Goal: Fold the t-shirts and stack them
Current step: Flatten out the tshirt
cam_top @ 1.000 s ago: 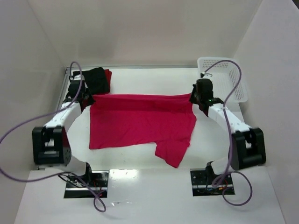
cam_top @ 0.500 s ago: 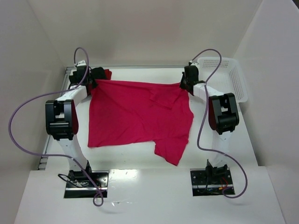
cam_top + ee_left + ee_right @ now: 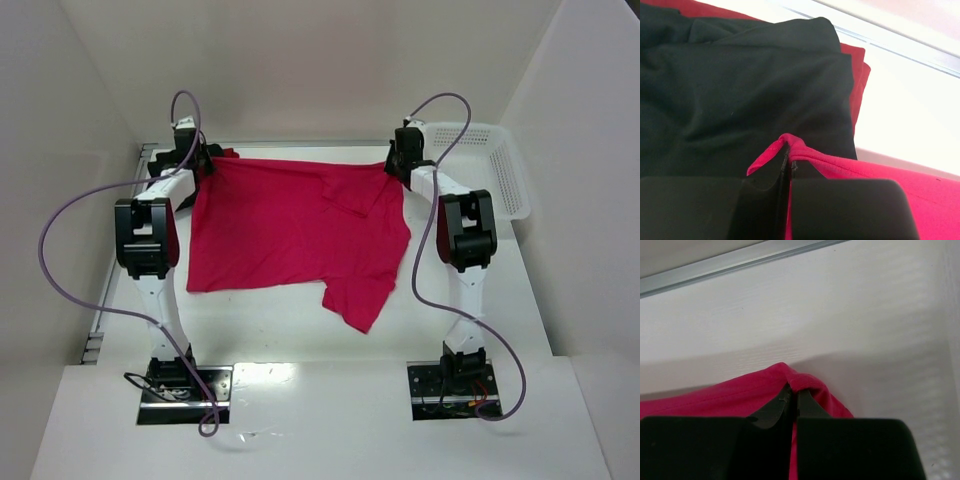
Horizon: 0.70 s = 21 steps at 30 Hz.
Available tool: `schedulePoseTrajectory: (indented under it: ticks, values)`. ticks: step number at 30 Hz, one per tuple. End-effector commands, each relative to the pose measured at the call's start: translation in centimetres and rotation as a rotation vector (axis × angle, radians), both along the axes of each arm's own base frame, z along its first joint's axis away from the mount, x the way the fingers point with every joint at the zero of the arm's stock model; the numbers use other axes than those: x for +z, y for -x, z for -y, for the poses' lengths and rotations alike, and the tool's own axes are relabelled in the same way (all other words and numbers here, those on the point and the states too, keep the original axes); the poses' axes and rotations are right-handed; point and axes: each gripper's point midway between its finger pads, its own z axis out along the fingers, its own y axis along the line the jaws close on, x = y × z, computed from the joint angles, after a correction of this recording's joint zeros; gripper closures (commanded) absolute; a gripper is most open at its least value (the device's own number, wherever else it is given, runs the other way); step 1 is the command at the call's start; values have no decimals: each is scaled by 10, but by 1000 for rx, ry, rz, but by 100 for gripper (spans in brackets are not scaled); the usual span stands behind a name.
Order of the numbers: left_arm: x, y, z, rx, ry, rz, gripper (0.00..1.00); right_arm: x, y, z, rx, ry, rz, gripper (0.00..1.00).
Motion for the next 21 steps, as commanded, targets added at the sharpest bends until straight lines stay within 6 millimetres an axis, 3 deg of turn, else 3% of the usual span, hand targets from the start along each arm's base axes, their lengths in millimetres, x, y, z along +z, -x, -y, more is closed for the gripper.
schedulePoseTrajectory:
  ticks: [1, 11, 15, 18, 21]
  values:
    - [15, -19, -13, 11, -54, 49, 100, 15, -21, 12, -28, 15, 69, 100]
    - [38, -30, -23, 10, -101, 93, 100, 16, -27, 4, -3, -12, 76, 98]
    - [38, -30, -29, 19, -101, 93, 99, 15, -29, 2, 1, -25, 77, 96]
    - [38, -29, -39, 47, -83, 86, 93, 6, -29, 0, 9, -26, 54, 95]
    - [32, -31, -38, 37, -76, 64, 90, 6, -29, 0, 9, -26, 54, 92]
